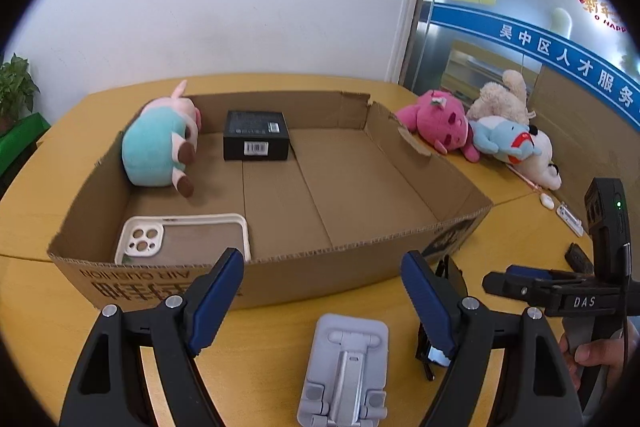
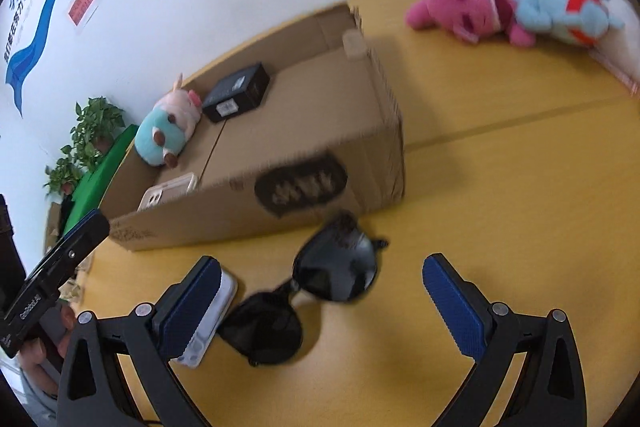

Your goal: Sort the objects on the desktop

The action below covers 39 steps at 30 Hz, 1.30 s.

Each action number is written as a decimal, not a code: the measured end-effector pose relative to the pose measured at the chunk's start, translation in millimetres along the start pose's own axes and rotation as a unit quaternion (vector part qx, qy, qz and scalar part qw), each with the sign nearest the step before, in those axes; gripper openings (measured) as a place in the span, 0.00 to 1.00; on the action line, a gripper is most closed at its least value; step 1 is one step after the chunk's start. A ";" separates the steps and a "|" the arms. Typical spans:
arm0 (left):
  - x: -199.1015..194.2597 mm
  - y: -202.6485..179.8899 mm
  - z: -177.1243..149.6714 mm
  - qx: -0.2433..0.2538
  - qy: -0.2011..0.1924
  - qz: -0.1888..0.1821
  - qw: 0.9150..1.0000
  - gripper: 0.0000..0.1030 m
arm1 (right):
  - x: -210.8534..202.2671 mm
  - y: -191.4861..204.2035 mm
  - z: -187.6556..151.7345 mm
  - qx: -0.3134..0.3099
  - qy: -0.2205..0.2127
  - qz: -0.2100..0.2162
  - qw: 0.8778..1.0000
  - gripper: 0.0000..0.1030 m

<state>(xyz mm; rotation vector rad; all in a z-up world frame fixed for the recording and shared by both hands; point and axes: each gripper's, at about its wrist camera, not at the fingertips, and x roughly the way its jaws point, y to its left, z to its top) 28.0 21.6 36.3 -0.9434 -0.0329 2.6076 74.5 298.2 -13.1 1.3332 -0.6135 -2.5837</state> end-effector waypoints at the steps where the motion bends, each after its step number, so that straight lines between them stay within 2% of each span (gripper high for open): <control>1: 1.7 0.0 -2.0 -0.001 0.004 -0.002 1.000 0.79 | 5.3 0.9 -4.5 0.001 0.009 0.007 1.000 0.95; 6: 7.6 2.3 -13.4 -0.012 0.026 -0.009 1.000 0.79 | 32.2 7.0 -19.6 0.022 0.047 0.052 0.997 0.80; 10: 9.4 2.5 -19.9 -0.015 0.039 -0.014 0.999 0.79 | 34.4 7.6 -20.3 0.021 0.038 0.057 0.997 0.79; 15: 12.1 0.0 -24.5 -0.017 0.046 -0.022 0.999 0.79 | 37.2 8.6 -19.6 0.010 0.046 0.058 0.997 0.66; 18: 12.1 -3.2 -23.3 -0.012 0.046 -0.028 0.998 0.79 | 35.9 7.7 -20.5 0.009 0.053 0.064 0.997 0.64; 21: 10.7 -5.2 -23.2 -0.008 0.044 -0.030 0.999 0.79 | 29.7 -1.8 -19.7 0.030 0.055 0.060 0.996 0.66; 23: 10.7 -5.6 -23.2 -0.008 0.042 -0.031 0.999 0.79 | 26.9 -10.4 -19.4 0.063 0.052 0.082 0.993 0.73; 26: 12.0 -5.6 -23.2 -0.009 0.042 -0.032 0.999 0.79 | 32.1 -17.7 -18.9 0.127 0.051 0.127 0.982 0.84; 28: 13.2 -5.7 -23.6 -0.011 0.044 -0.033 0.998 0.79 | 37.2 -18.5 -17.4 0.164 0.039 0.134 0.977 0.88; 31: 12.2 -6.2 -24.5 -0.009 0.044 -0.037 0.998 0.79 | 43.7 -7.5 -8.0 0.159 0.021 0.099 0.982 0.92; 34: 10.4 -5.8 -27.2 -0.006 0.041 -0.040 0.998 0.79 | 50.2 12.0 -2.1 0.092 0.010 0.037 0.995 0.90; 35: 10.4 -5.5 -28.1 -0.007 0.041 -0.041 0.998 0.79 | 52.7 19.8 -1.7 0.067 0.011 0.016 0.998 0.83; 37: 10.0 -4.0 -30.3 -0.009 0.041 -0.041 0.998 0.79 | 56.6 27.0 -2.7 0.038 0.008 -0.012 0.999 0.62; 38: 9.3 -2.3 -31.4 -0.012 0.041 -0.042 0.998 0.79 | 58.2 25.9 -3.6 0.038 0.009 -0.013 0.999 0.40; 39: 8.4 -0.1 -32.6 -0.014 0.040 -0.043 0.998 0.79 | 59.7 21.7 -4.2 0.043 0.011 -0.010 0.999 0.25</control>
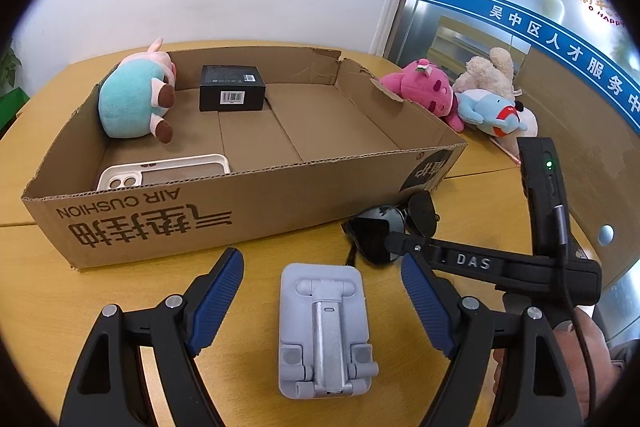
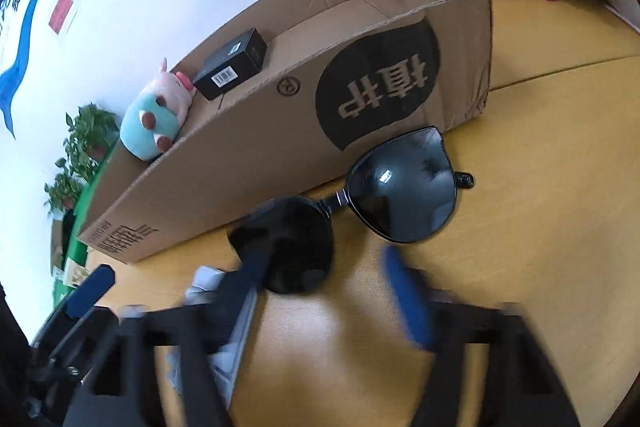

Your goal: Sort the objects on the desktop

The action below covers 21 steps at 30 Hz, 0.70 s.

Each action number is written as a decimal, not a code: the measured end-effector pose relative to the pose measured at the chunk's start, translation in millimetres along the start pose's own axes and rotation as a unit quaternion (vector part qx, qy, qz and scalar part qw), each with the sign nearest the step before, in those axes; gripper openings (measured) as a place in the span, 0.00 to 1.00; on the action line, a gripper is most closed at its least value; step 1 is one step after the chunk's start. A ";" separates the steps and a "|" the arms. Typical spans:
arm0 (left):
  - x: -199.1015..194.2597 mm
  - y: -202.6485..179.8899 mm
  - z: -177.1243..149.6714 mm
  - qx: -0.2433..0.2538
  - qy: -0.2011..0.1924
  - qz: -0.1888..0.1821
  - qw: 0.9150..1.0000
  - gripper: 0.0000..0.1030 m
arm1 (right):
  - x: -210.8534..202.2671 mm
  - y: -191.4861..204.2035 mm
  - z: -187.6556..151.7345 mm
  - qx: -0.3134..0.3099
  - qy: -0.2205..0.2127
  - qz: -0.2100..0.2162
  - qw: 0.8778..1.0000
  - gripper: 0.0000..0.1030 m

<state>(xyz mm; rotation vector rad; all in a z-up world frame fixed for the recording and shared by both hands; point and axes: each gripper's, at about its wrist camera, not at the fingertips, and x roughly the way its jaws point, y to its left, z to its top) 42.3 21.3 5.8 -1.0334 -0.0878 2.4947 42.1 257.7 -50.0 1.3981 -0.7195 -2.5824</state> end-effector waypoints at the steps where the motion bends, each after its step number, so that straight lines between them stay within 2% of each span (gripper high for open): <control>1: -0.6 1.3 -1.1 -0.002 0.000 -0.001 1.000 0.79 | -0.8 -4.1 -0.3 0.003 0.000 0.005 1.000 0.21; 4: -2.8 7.8 -2.9 -0.006 0.000 0.002 1.000 0.79 | -2.8 -11.3 -0.2 0.000 0.022 0.034 0.999 0.20; 6: -3.9 13.6 -3.1 -0.007 0.002 0.006 1.000 0.79 | -5.4 -14.9 -3.3 -0.008 0.048 0.069 0.996 0.27; 8: -4.5 18.4 -2.8 -0.009 0.003 0.008 1.000 0.79 | -12.8 -10.1 -3.0 -0.058 0.053 0.066 0.995 0.35; 10: -4.2 22.7 -3.0 -0.011 0.005 0.010 1.000 0.79 | -26.3 0.2 4.7 -0.133 0.039 0.054 0.989 0.43; 12: -2.7 26.9 -2.3 -0.013 0.007 0.014 1.000 0.79 | -36.6 9.9 19.7 -0.197 0.023 0.056 0.979 0.60; 14: -4.4 30.8 0.5 -0.012 0.001 0.024 1.000 0.79 | -44.2 13.3 32.4 -0.242 0.003 0.047 0.969 0.68; 15: -7.6 35.6 3.0 -0.017 -0.005 0.034 0.999 0.79 | -47.1 12.8 43.0 -0.257 -0.006 0.047 0.965 0.68; 20: -35.0 78.7 16.0 -0.069 -0.049 0.088 0.993 0.79 | -69.6 -7.8 83.3 -0.238 -0.060 0.077 0.966 0.69; 21: -41.2 90.9 18.6 -0.083 -0.059 0.104 0.989 0.79 | -76.4 -18.5 90.2 -0.232 -0.071 0.083 0.967 0.75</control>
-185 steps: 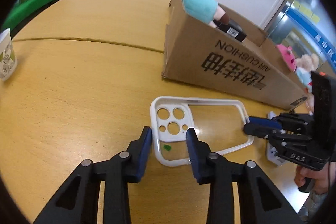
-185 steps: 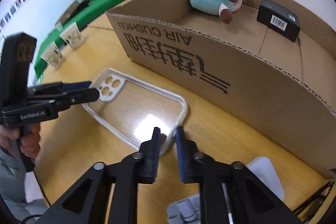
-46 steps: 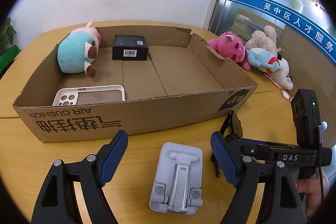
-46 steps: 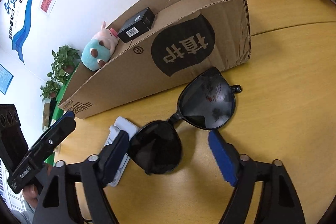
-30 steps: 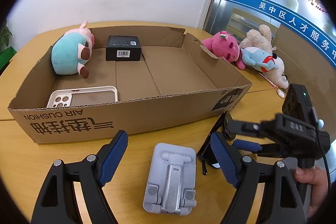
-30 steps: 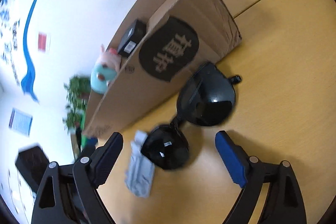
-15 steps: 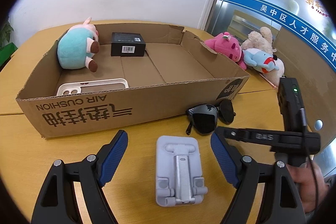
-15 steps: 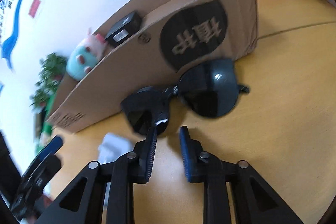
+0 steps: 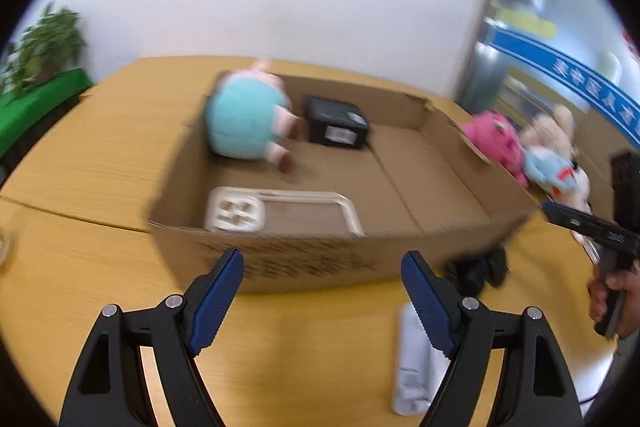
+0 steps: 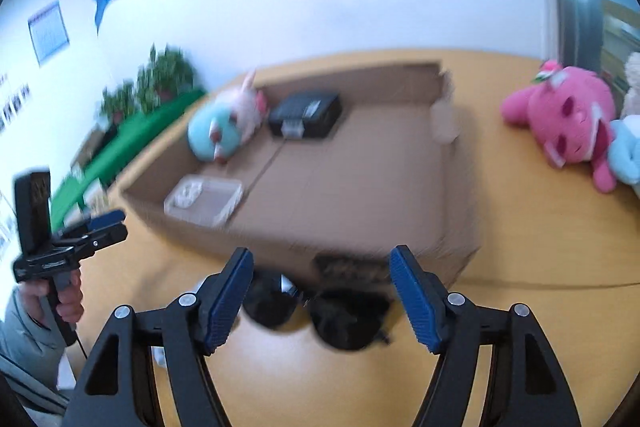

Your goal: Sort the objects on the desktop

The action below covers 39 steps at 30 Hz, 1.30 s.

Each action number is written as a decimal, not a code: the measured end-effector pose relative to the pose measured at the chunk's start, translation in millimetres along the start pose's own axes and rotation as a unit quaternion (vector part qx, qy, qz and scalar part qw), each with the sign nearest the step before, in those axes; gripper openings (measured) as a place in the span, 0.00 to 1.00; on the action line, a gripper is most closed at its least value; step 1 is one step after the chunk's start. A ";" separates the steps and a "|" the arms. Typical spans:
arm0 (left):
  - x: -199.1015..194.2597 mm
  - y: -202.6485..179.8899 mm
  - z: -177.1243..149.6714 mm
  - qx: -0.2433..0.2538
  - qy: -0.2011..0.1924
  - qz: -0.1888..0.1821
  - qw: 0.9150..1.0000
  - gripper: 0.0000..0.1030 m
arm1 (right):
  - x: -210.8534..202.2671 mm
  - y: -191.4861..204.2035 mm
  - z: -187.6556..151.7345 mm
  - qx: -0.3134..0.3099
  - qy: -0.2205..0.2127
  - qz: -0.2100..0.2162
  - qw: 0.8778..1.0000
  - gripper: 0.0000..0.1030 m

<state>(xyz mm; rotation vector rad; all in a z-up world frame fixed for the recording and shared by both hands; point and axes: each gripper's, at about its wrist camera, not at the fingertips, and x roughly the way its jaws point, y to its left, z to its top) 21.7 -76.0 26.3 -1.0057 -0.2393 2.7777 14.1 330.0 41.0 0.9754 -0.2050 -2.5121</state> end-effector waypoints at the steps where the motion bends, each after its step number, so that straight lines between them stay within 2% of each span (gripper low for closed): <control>1: -1.6 9.1 3.5 -0.012 -0.006 0.012 1.000 0.79 | -0.8 -5.8 2.7 0.003 -0.007 -0.002 1.000 0.79; 2: -3.9 22.8 7.6 -0.031 -0.014 0.028 0.999 0.79 | -3.0 -12.8 4.3 0.006 -0.014 -0.005 1.000 0.84; 5: 0.4 49.2 14.8 -0.060 -0.021 0.063 0.996 0.79 | 7.0 -32.9 8.8 0.036 -0.016 0.021 0.999 0.85; 7: 11.2 62.9 17.4 -0.074 -0.008 0.072 0.995 0.79 | 15.0 -39.7 5.4 0.048 -0.010 0.049 0.998 0.86; 8: 15.6 67.5 17.9 -0.081 -0.002 0.070 0.994 0.79 | 13.3 -37.9 3.7 0.039 -0.020 0.049 0.998 0.87; 11: 30.1 77.0 17.9 -0.092 0.019 0.055 0.994 0.78 | 12.3 -33.4 1.8 0.036 -0.012 0.069 0.997 0.91; 15: 39.8 71.6 17.3 -0.082 0.025 0.050 0.995 0.78 | 10.6 -18.7 -5.6 0.017 0.004 0.080 0.997 0.91; 17: 42.8 69.9 18.9 -0.074 0.023 0.064 0.995 0.78 | 6.9 -14.3 -9.5 0.009 0.007 0.074 0.997 0.91; 22: 43.4 71.3 21.5 -0.068 0.029 0.060 0.995 0.78 | -8.3 -17.4 -20.8 0.012 0.002 0.055 0.998 0.91; 25: 34.4 66.7 22.1 -0.056 0.015 0.074 0.996 0.78 | -0.8 -23.0 -34.1 0.005 0.042 0.055 0.998 0.91; 28: 19.3 55.4 20.6 -0.036 -0.004 0.081 0.996 0.78 | 19.9 -21.0 -48.4 -0.007 0.094 0.079 0.992 0.91; 30: 12.0 48.3 17.6 -0.028 -0.011 0.088 0.996 0.78 | 33.9 -14.5 -53.3 -0.024 0.108 0.086 0.990 0.91; 32: 6.2 40.8 13.5 -0.024 -0.009 0.066 0.997 0.78 | 47.1 -15.1 -56.0 -0.021 0.117 0.087 0.989 0.91; 35: -2.0 28.0 4.9 -0.008 -0.009 0.061 0.998 0.78 | 63.7 -18.1 -62.1 0.002 0.130 0.101 0.986 0.91; 38: -5.5 17.5 -4.1 0.001 0.002 0.038 0.999 0.78 | 65.6 1.1 -72.6 -0.022 0.149 0.122 0.981 0.91; 39: -5.7 13.9 -6.9 0.006 0.005 0.032 0.999 0.78 | 63.0 14.7 -78.7 -0.035 0.164 0.144 0.975 0.91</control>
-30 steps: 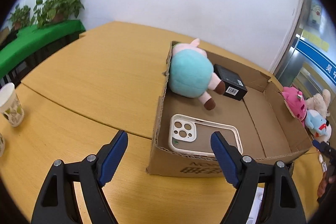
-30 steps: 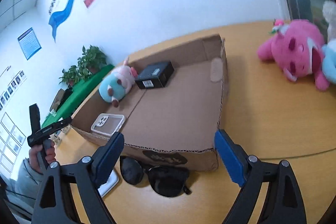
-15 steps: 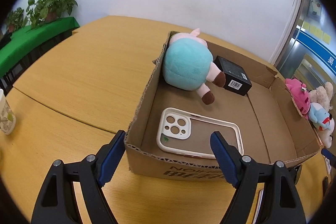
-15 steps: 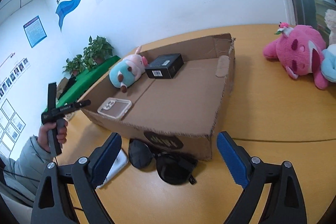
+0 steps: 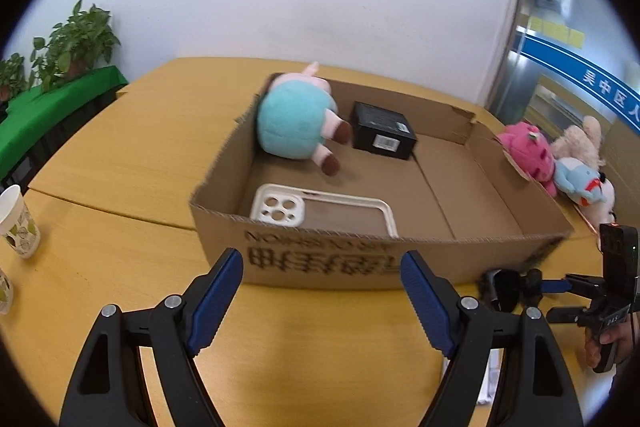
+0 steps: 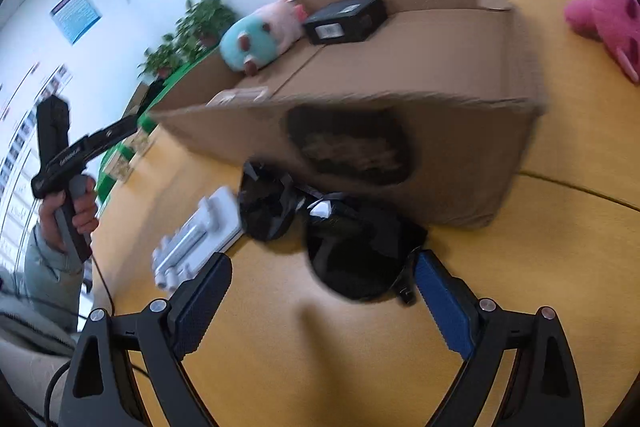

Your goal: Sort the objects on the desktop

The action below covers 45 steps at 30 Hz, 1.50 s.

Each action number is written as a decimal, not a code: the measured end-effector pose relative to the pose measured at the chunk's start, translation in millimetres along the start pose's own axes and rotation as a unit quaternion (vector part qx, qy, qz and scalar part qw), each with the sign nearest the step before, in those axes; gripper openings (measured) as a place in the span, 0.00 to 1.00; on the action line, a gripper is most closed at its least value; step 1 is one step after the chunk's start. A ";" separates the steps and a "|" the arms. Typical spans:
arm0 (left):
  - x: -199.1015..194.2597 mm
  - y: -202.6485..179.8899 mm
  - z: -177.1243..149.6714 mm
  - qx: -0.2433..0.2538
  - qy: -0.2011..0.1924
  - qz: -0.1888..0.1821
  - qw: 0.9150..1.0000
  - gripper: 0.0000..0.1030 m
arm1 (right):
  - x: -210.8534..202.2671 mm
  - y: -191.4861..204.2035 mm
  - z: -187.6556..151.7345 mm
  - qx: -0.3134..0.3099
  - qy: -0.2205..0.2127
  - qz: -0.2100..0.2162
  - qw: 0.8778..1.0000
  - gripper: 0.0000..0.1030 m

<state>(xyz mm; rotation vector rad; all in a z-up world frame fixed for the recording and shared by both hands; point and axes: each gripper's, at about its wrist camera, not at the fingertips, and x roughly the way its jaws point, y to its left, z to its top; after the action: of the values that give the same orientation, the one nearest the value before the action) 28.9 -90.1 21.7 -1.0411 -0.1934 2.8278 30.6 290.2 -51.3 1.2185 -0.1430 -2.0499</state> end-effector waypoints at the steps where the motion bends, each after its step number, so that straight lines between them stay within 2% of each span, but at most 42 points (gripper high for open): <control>1: 0.1 -3.0 -2.0 0.004 0.002 -0.003 1.000 0.78 | 1.1 11.3 -4.4 -0.014 0.012 0.016 1.000 0.91; 3: 1.2 -9.2 -5.4 0.011 0.007 -0.012 1.000 0.78 | -4.5 38.3 -16.0 -0.062 0.026 0.045 0.997 0.90; 5: 2.2 -14.4 -6.9 0.015 0.010 -0.021 1.000 0.78 | -15.4 48.3 -19.9 -0.080 0.014 0.044 0.996 0.90; 8: 6.4 -25.6 -7.1 0.022 0.019 -0.043 0.999 0.78 | -24.7 41.6 -12.6 -0.065 -0.012 0.000 0.998 0.90; 12: 12.6 -45.8 -9.1 0.036 0.036 -0.069 0.996 0.78 | -3.9 41.2 3.8 -0.070 -0.009 -0.050 0.996 0.89; 13: 14.1 -49.8 -10.6 0.036 0.042 -0.078 0.995 0.78 | 0.2 41.2 3.5 -0.073 -0.004 -0.057 0.996 0.88; 15: 17.7 -57.3 -14.3 0.035 0.056 -0.092 0.994 0.78 | 13.1 46.3 3.2 -0.084 0.013 -0.066 0.994 0.77; 18: 21.9 -67.8 -20.2 0.035 0.070 -0.104 0.991 0.78 | 30.6 65.5 -6.6 -0.130 0.039 -0.102 0.985 0.73; 21: 23.3 -78.3 -24.0 0.045 0.076 -0.113 0.990 0.78 | 33.0 79.4 -19.0 -0.175 0.042 -0.146 0.973 0.68; 22: 24.7 -82.5 -24.6 0.049 0.078 -0.117 0.989 0.78 | 30.6 78.8 -19.4 -0.165 0.040 -0.147 0.975 0.65; 23: 25.7 -84.7 -24.5 0.050 0.080 -0.120 0.988 0.78 | 27.1 76.5 -20.9 -0.155 0.034 -0.157 0.975 0.54; 24: 26.8 -87.2 -24.4 0.051 0.083 -0.124 0.987 0.78 | 24.8 74.4 -21.5 -0.141 0.030 -0.160 0.976 0.52; 30: 36.8 -104.5 -25.9 0.052 0.112 -0.159 0.980 0.78 | 24.0 84.9 -35.2 -0.095 0.007 -0.191 0.977 0.51; 35: 55.2 -128.2 -34.5 0.042 0.174 -0.214 0.960 0.78 | 10.2 81.9 -47.8 -0.002 -0.035 -0.181 0.983 0.50; 37: 63.1 -139.0 -39.7 0.044 0.190 -0.219 0.956 0.78 | 3.9 77.1 -51.6 0.036 -0.052 -0.168 0.984 0.50; 38: 61.0 -144.2 -39.8 0.050 0.176 -0.216 0.959 0.78 | -2.4 75.6 -56.9 0.058 -0.063 -0.154 0.984 0.50; 42: 65.5 -161.4 -42.6 0.048 0.200 -0.246 0.947 0.75 | -14.7 68.4 -61.5 0.122 -0.103 -0.087 0.983 0.50; 43: 65.7 -164.5 -43.8 0.053 0.202 -0.244 0.947 0.75 | -18.0 71.2 -61.6 0.123 -0.110 -0.082 0.983 0.49; 44: 65.4 -168.6 -45.1 0.064 0.200 -0.235 0.949 0.74 | -20.7 73.9 -60.0 0.121 -0.117 -0.081 0.982 0.49; 45: 66.0 -171.5 -46.2 0.074 0.202 -0.229 0.949 0.63 | -23.6 77.8 -58.2 0.115 -0.122 -0.079 0.983 0.48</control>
<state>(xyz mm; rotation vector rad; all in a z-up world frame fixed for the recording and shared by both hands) 21.2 92.8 -27.5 -1.3099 -0.1543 2.1358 125.2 264.2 -32.0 1.1383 -0.4217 -2.3708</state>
